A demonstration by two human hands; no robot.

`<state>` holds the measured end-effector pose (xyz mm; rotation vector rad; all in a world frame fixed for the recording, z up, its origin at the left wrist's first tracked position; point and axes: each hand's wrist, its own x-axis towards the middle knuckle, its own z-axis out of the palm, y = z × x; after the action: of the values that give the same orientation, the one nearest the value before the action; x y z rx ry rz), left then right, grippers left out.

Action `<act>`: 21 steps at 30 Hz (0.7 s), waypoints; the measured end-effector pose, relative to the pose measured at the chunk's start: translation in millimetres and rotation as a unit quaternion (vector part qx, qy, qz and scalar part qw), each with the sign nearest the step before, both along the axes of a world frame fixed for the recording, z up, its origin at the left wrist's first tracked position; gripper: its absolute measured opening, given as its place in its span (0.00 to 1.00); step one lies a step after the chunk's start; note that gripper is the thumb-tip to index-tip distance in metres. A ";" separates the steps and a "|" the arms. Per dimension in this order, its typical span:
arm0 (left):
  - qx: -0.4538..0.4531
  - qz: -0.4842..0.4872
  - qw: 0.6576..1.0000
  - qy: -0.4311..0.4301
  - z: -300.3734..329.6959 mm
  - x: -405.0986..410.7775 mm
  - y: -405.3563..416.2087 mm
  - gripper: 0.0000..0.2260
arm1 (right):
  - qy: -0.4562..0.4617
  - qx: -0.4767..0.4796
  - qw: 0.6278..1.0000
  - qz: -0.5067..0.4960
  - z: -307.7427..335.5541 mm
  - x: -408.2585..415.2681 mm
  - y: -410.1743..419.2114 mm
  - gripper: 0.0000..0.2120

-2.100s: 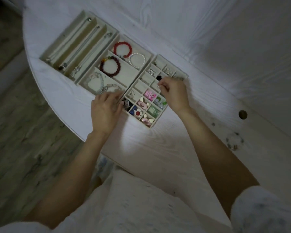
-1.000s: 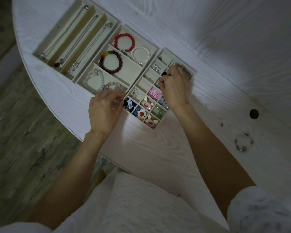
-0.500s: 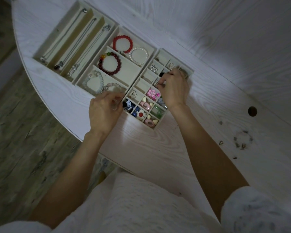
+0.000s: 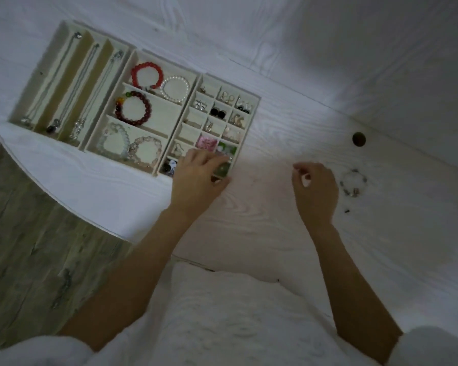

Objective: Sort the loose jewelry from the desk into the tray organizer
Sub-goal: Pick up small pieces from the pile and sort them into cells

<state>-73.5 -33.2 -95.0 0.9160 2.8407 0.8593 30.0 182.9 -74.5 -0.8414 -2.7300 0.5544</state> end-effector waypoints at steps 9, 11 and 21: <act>-0.041 -0.028 0.998 0.042 -10.2 3.6 18.2 0.17 | -0.082 -0.074 0.986 -0.126 -31.7 49.6 35.0 0.10; -0.047 -0.035 0.997 0.053 -10.4 3.3 15.1 0.17 | -0.054 -0.074 0.991 -0.095 -33.3 39.5 24.6 0.08; -0.056 -0.039 0.996 0.054 -6.9 8.3 20.1 0.17 | -0.007 0.032 0.999 0.012 -40.5 30.4 -2.1 0.11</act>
<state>-65.3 -13.1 -101.9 1.0806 2.8852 0.6546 60.5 180.8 -114.9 -0.8022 -2.7583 0.4654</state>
